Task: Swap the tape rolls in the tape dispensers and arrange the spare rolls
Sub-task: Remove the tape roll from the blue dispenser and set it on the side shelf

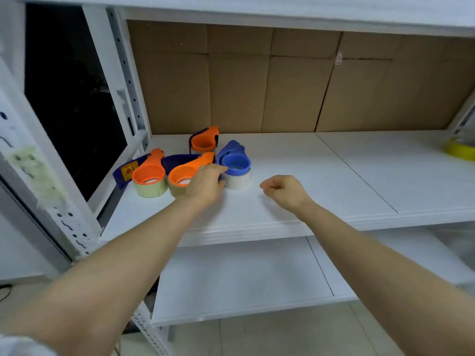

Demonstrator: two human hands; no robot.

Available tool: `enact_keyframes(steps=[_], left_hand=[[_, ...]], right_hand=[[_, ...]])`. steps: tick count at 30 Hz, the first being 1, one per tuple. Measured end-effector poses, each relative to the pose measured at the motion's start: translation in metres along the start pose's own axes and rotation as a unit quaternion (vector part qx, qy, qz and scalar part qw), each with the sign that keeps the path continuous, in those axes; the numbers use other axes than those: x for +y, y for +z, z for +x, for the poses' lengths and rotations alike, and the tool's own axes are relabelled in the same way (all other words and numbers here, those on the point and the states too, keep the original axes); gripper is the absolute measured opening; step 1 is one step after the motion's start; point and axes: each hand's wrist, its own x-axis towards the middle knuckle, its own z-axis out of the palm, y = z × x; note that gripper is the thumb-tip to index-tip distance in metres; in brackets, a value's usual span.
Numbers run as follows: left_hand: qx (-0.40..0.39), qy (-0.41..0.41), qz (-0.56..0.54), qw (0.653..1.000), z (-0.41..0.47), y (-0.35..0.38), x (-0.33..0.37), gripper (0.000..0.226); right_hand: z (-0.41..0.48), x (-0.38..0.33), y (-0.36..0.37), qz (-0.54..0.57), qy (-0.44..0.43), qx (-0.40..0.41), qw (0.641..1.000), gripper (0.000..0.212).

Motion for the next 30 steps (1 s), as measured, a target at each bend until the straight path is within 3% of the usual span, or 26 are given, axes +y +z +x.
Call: enact_keyframes(steps=[4, 7, 10, 12, 15, 18, 20, 23, 27, 30], left_hand=[[-0.046, 0.084, 0.195, 0.976, 0.022, 0.01, 0.002, 0.058], [-0.099, 0.081, 0.269, 0.955, 0.036, 0.019, 0.01, 0.062], [-0.097, 0.099, 0.335, 0.932, 0.045, 0.024, 0.018, 0.042], [-0.115, 0.104, 0.319, 0.935, 0.044, 0.029, 0.022, 0.029], [-0.092, 0.077, 0.173, 0.977, 0.038, 0.035, 0.023, 0.018], [-0.026, -0.023, -0.085, 0.996, 0.027, 0.024, 0.034, 0.026], [0.004, -0.098, -0.291, 0.952, 0.017, 0.013, 0.045, 0.022], [-0.019, -0.191, -0.509, 0.839, -0.001, 0.005, 0.054, 0.005], [-0.059, -0.222, -0.64, 0.733, -0.025, 0.013, 0.056, 0.01], [-0.061, -0.214, -0.666, 0.712, -0.036, 0.015, 0.061, 0.012]], right_hand=[[0.002, 0.0, 0.007, 0.02, 0.016, 0.014, 1.0, 0.024], [0.003, 0.003, 0.009, 0.043, 0.033, 0.019, 0.998, 0.024], [0.003, 0.009, 0.007, 0.062, 0.044, 0.039, 0.996, 0.024], [0.001, 0.012, 0.005, 0.077, 0.055, 0.049, 0.994, 0.023], [-0.005, 0.019, 0.002, 0.1, 0.074, 0.058, 0.991, 0.024], [-0.01, 0.022, -0.003, 0.154, 0.085, 0.08, 0.981, 0.02], [-0.013, 0.018, -0.005, 0.214, 0.085, 0.095, 0.969, 0.015], [-0.018, 0.005, -0.005, 0.273, 0.058, 0.1, 0.955, 0.017], [-0.023, -0.01, 0.005, 0.312, 0.009, 0.067, 0.948, 0.028], [-0.027, -0.01, 0.015, 0.323, -0.01, 0.053, 0.945, 0.024]])
